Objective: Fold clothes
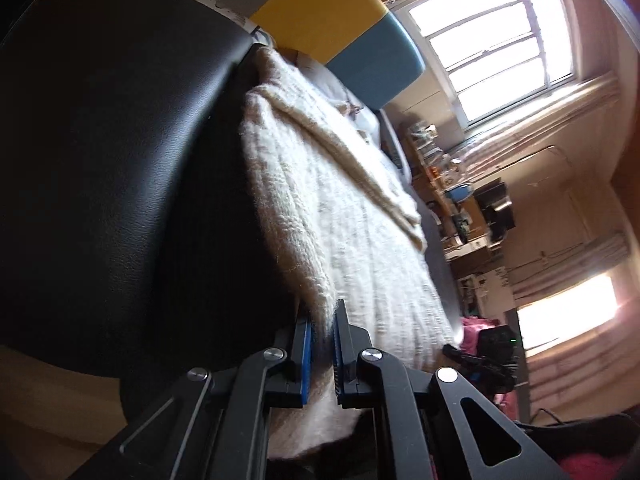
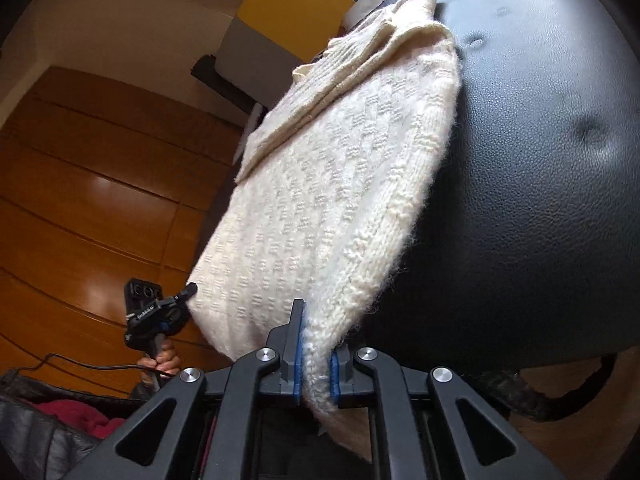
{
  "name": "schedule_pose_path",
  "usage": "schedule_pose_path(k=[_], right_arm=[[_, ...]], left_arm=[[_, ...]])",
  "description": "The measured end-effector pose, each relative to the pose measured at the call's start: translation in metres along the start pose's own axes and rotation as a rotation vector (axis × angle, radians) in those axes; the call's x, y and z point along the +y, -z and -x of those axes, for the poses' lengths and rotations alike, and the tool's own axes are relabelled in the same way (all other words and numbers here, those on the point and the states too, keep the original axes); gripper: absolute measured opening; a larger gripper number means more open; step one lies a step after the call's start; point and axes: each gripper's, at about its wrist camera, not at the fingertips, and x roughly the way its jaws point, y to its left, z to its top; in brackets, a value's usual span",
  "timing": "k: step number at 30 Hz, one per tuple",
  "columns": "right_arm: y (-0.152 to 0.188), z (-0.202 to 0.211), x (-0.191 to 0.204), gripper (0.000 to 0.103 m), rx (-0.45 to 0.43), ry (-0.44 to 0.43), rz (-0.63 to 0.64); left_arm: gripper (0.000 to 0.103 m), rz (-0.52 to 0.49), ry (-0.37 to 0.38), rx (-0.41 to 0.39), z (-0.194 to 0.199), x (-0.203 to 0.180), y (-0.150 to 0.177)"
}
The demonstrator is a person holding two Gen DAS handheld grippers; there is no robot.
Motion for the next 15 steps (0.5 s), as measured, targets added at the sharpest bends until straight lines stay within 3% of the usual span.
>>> schedule_pose_path(k=[5,11,15], right_arm=[[-0.014,0.011,-0.002,0.008,-0.062,-0.145,-0.067],[-0.062,-0.005,0.012,0.008,-0.104,-0.200,-0.074],[-0.113,-0.017,0.020,0.008,-0.163,-0.207,-0.071]], left_arm=[[0.008,-0.015,0.098,-0.030,0.015,-0.021,-0.015],[0.008,0.046,0.220,-0.091,0.013,-0.026,-0.061],[0.009,0.074,0.282,-0.149,0.005,-0.024,-0.108]])
